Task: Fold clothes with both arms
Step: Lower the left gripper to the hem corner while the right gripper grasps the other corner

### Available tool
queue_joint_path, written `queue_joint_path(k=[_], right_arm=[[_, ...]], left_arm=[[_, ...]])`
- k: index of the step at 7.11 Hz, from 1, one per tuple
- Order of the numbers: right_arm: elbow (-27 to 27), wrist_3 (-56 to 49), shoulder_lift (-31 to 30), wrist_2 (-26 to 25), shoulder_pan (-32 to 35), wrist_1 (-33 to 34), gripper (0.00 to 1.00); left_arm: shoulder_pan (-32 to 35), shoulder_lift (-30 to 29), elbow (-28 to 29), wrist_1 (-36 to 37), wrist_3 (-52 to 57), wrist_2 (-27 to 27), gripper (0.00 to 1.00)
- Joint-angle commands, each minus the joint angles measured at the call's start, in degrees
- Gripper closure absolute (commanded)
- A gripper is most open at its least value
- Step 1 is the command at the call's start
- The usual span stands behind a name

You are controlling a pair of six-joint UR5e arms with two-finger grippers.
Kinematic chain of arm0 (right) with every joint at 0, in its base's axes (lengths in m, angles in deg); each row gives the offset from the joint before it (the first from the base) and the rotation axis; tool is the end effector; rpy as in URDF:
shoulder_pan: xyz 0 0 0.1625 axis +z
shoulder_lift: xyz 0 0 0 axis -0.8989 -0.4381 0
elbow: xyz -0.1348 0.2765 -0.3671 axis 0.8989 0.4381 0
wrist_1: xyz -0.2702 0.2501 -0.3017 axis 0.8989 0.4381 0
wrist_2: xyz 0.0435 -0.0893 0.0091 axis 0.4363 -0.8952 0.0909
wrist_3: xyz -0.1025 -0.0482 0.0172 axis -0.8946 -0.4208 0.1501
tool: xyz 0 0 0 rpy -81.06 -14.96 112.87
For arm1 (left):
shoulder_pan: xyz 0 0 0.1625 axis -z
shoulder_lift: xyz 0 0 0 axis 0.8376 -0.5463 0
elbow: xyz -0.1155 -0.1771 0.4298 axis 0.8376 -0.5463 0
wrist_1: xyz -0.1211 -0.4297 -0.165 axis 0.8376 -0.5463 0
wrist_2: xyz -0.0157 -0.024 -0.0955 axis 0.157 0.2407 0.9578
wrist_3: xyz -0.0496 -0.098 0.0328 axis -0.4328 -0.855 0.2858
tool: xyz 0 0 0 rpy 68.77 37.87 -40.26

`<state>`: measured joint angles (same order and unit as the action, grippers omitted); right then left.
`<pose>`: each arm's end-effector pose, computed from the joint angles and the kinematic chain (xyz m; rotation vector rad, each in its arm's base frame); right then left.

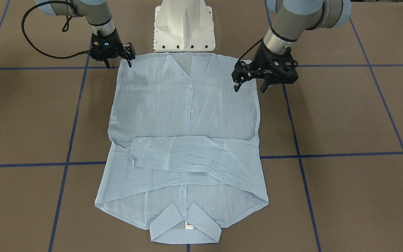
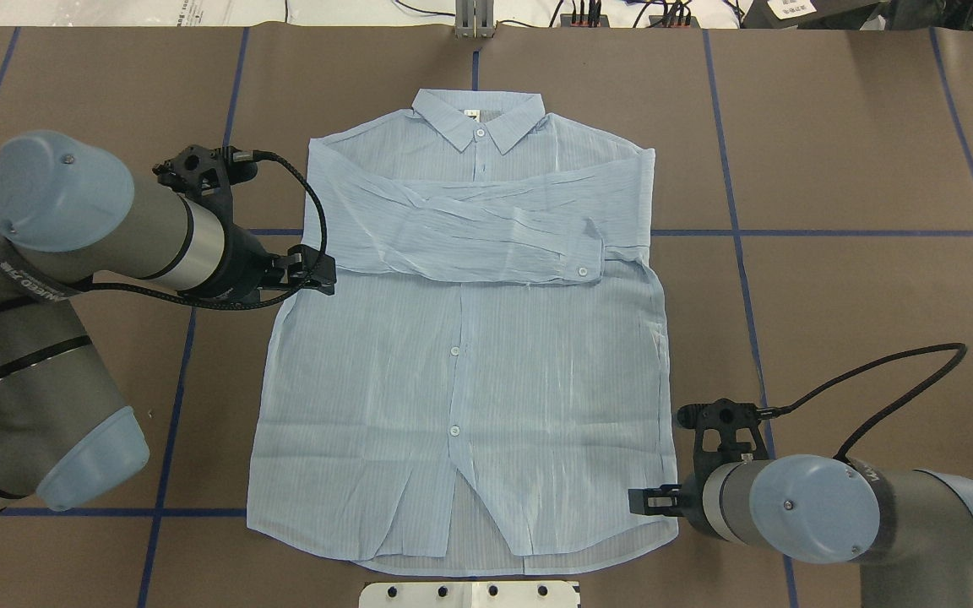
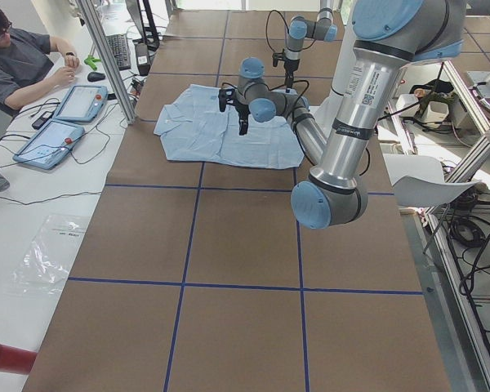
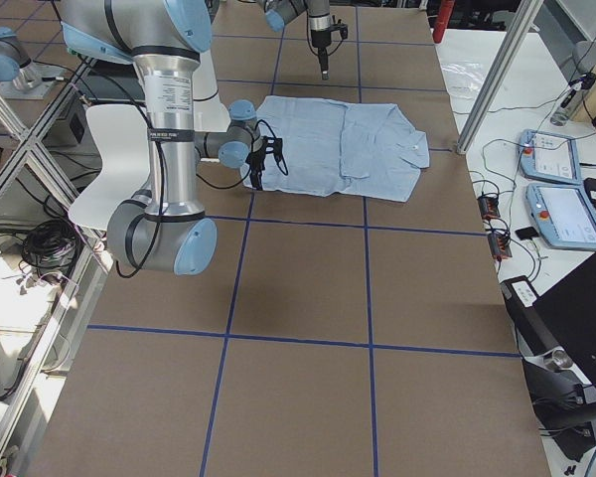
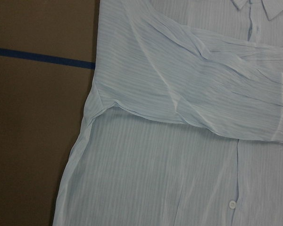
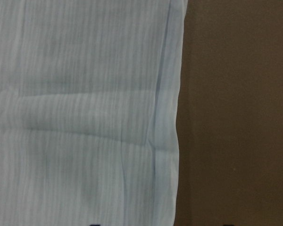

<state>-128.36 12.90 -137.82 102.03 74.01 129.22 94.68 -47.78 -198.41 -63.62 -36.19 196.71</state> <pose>-0.5278 -0.2216 0.4062 0.0688 -0.8110 0.0171 0.4530 -0.4640 0.2599 0.1137 1.0317 -0.1538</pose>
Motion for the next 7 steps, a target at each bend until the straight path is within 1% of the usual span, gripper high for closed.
queue_joint_path(k=[1, 3, 4, 5, 6, 7], right_arm=[[0.2, 0.3, 0.0, 0.9, -0.4, 0.0, 0.33], [0.7, 0.3, 0.0, 1.6, -1.0, 0.1, 0.34], [0.9, 0.3, 0.0, 1.6, -1.1, 0.1, 0.39], [0.9, 0.3, -0.1, 1.9, -1.2, 0.1, 0.48], [0.7, 0.3, 0.0, 2.4, -1.1, 0.1, 0.52], [0.7, 0.3, 0.0, 2.7, -1.1, 0.1, 0.63]], left_arm=[[0.0, -0.1, 0.1, -0.2, 0.0, 0.1, 0.01], [0.0, -0.1, 0.1, -0.2, 0.0, 0.1, 0.01], [0.0, -0.1, 0.1, -0.2, 0.0, 0.1, 0.01], [0.0, -0.1, 0.1, -0.2, 0.0, 0.1, 0.01], [0.0, -0.1, 0.1, -0.2, 0.0, 0.0, 0.01], [0.0, -0.1, 0.2, -0.2, 0.0, 0.0, 0.01]])
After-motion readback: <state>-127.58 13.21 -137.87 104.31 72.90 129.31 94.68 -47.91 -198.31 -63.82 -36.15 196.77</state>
